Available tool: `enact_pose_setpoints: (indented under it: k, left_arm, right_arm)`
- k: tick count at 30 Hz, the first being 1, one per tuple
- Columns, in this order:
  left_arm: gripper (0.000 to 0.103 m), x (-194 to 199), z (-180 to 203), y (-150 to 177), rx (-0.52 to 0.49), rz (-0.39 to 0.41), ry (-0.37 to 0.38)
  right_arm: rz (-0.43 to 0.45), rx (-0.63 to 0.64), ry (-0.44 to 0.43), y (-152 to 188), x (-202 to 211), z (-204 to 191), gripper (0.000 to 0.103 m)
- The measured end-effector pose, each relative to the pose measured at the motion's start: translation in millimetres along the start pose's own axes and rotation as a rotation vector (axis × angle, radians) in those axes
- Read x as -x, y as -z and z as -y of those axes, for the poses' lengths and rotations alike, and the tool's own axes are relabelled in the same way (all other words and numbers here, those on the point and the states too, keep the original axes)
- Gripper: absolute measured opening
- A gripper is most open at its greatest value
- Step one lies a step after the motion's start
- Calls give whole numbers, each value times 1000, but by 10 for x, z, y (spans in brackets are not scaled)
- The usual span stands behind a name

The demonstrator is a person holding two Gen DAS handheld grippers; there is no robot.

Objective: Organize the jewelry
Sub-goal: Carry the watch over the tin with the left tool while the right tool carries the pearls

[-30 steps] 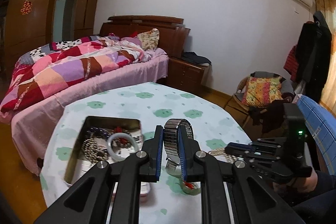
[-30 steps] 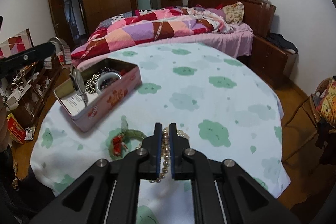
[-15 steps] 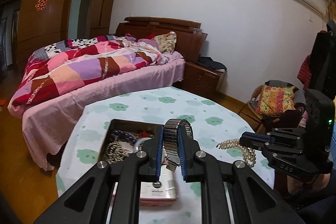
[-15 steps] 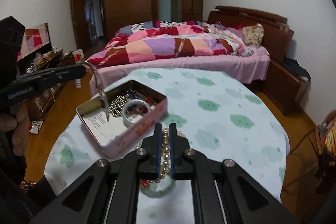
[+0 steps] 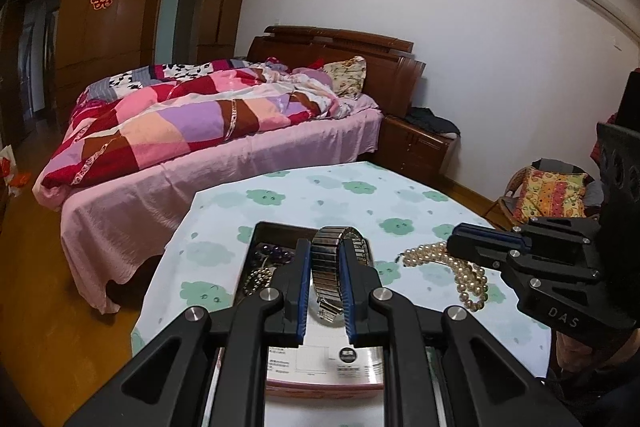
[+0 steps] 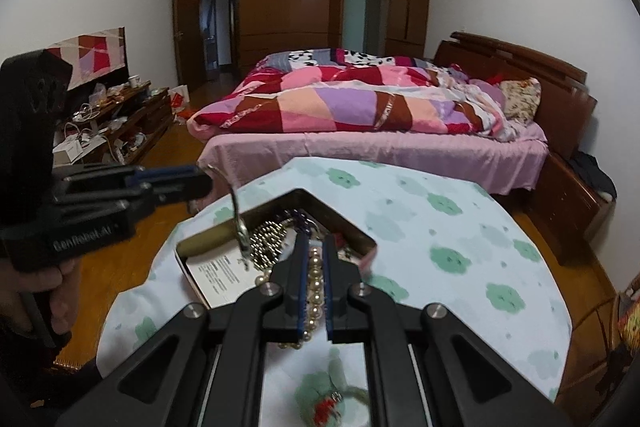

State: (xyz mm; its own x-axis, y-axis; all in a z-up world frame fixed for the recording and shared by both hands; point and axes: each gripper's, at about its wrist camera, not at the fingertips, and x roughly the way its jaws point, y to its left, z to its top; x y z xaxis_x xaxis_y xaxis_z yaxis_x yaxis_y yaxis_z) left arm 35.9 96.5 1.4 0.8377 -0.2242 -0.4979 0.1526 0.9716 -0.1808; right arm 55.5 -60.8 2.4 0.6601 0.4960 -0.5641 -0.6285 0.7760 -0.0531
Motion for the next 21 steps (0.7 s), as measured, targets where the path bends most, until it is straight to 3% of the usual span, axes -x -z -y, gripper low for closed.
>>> enact_pose_setpoints:
  k: [9,21]
  left_arm:
    - [13,-178,-155,75,12,-38,-52]
    - [13,-421,-305,257,21,-113,-124]
  right_arm:
    - [-27,52,-40,-31,-336,-284,8]
    - [-123,27,-65,214,-741,-407,8]
